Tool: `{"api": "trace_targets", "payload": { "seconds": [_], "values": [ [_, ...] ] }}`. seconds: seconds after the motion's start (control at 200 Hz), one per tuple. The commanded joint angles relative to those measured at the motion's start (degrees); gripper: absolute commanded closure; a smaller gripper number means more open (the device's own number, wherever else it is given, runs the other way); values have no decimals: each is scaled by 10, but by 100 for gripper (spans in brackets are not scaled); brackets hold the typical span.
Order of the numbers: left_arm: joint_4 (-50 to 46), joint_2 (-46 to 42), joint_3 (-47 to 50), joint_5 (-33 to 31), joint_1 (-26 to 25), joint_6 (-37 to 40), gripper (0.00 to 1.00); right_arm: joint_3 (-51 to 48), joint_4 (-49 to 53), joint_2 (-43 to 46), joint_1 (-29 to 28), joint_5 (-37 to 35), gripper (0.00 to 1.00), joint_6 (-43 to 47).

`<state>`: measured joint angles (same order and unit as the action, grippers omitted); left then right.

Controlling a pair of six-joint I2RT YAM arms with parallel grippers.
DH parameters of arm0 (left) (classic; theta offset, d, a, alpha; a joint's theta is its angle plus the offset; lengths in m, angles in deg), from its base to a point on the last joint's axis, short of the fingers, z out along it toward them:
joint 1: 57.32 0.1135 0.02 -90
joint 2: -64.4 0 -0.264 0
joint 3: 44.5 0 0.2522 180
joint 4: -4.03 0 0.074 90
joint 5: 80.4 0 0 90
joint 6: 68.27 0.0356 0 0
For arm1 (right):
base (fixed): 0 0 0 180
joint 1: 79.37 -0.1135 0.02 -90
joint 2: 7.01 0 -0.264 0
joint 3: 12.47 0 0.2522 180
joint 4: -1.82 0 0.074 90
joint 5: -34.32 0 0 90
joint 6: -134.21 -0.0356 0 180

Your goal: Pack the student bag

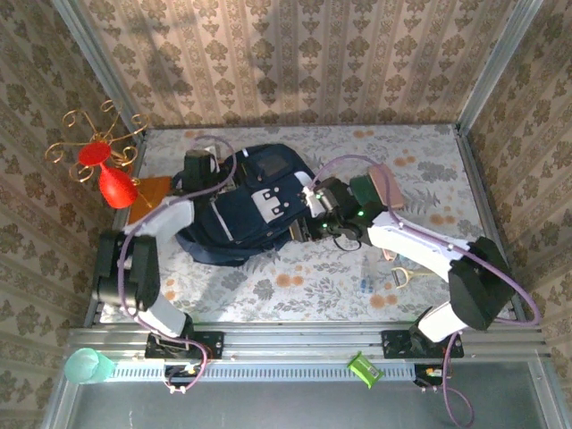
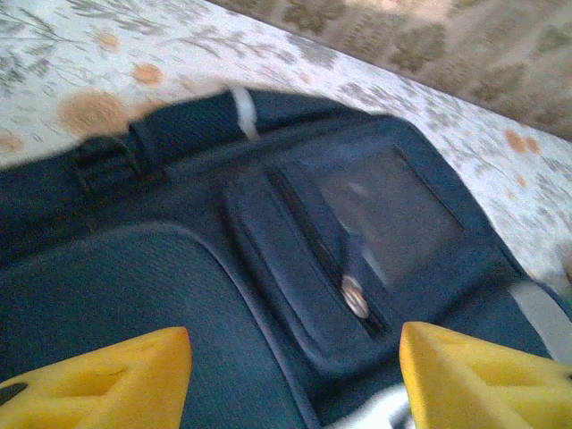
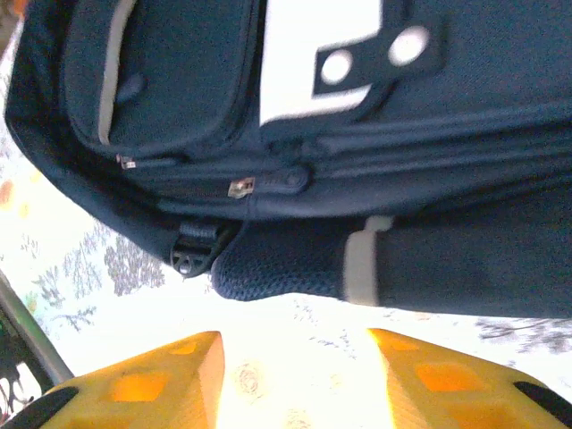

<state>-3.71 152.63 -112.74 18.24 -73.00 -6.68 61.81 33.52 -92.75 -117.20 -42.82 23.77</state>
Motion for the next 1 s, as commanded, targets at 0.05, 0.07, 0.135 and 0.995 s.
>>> {"api": "trace_targets", "payload": {
  "seconds": [0.05,0.07,0.135,0.995],
  "values": [
    [-26,-97,97,-79,-45,-15,37,15,-29,-30,30,-20,52,11],
    [-35,-108,107,-83,-48,-20,37,22,-38,-40,29,-14,52,8],
    [-59,-146,140,-85,-55,-26,38,39,-59,-73,28,7,52,-1],
    [-10,23,67,-50,-49,0,37,-108,-250,-113,-58,-1,70,-160]
  ]
}}
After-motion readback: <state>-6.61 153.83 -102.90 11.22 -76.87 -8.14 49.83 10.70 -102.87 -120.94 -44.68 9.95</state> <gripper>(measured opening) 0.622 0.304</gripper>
